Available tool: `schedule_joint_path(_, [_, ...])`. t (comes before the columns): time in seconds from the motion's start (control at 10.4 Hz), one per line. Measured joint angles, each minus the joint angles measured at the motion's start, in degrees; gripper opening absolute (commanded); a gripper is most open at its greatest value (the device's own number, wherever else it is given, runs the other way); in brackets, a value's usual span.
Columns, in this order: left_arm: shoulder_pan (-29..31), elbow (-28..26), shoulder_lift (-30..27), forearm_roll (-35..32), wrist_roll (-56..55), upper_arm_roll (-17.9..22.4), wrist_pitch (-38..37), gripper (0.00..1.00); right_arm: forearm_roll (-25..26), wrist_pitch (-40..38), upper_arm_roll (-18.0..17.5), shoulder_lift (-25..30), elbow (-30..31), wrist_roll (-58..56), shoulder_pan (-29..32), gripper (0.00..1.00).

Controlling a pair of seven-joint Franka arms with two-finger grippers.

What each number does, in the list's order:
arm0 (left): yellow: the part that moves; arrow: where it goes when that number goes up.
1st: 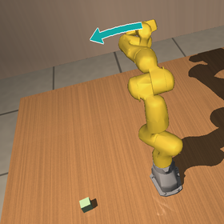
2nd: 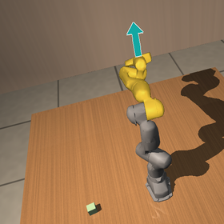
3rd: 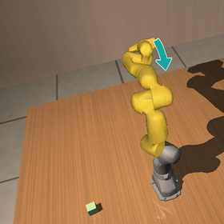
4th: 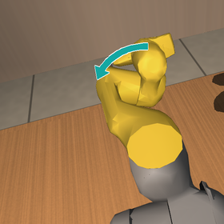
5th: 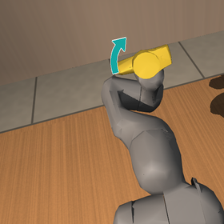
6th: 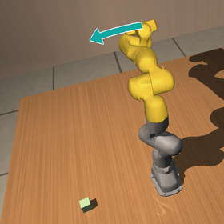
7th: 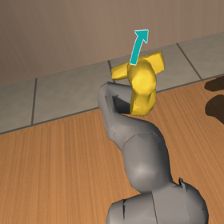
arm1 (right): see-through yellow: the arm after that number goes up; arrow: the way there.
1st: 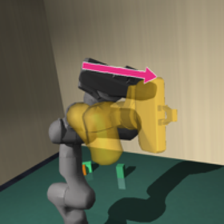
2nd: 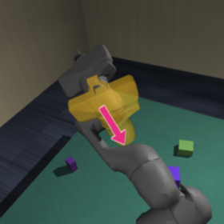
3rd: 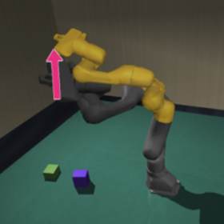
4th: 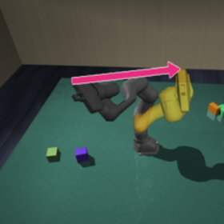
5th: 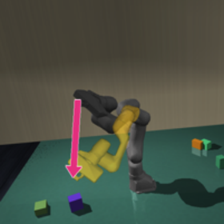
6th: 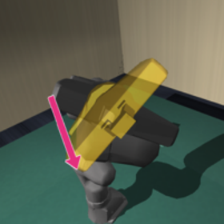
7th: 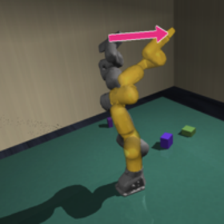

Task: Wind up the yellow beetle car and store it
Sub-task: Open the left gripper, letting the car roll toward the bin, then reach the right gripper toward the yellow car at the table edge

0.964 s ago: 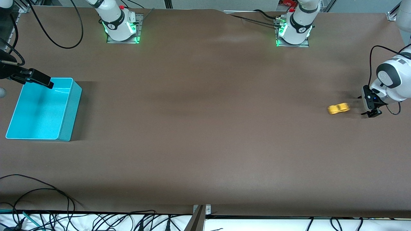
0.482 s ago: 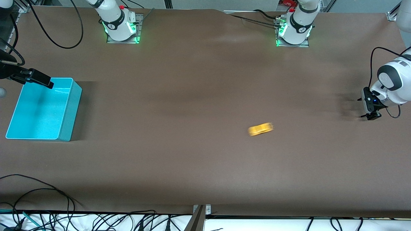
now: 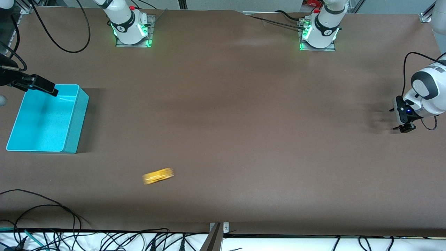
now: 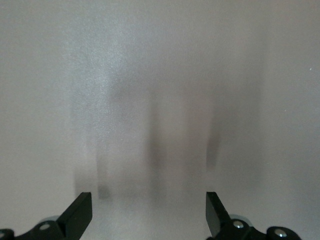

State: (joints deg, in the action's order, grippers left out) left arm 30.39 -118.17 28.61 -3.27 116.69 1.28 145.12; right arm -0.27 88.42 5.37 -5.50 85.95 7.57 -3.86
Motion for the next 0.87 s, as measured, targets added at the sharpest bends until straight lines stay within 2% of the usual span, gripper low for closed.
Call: schedule_joint_path(0.87, [-1.85, -0.13, -0.35, 0.0, -0.05, -1.36, -0.37, 1.0, 0.0, 0.0, 0.0, 0.0, 0.0, -0.02, 0.0, 1.0])
